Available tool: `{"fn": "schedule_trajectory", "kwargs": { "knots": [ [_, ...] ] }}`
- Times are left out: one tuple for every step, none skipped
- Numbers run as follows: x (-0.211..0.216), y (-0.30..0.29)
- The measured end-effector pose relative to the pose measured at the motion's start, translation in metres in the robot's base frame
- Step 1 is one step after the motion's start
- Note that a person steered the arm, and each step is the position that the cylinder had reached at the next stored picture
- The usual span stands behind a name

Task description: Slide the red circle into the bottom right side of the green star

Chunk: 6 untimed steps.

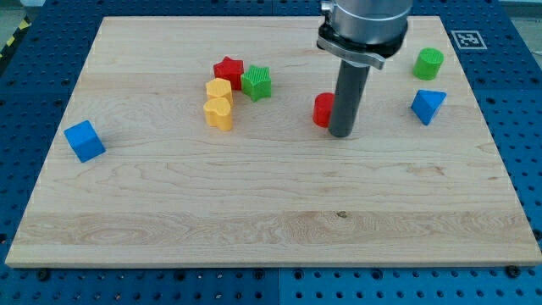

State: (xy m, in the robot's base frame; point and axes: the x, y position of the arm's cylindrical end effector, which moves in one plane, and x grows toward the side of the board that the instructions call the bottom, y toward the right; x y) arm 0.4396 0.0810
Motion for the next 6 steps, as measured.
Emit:
{"fn": "schedule_trajectory", "kwargs": {
  "knots": [
    [-0.006,-0.005],
    [-0.001,0.030],
    [-0.015,0.038],
    [-0.033,0.029],
    [-0.041,-0.016],
    [-0.046,-0.055]
  ]
}}
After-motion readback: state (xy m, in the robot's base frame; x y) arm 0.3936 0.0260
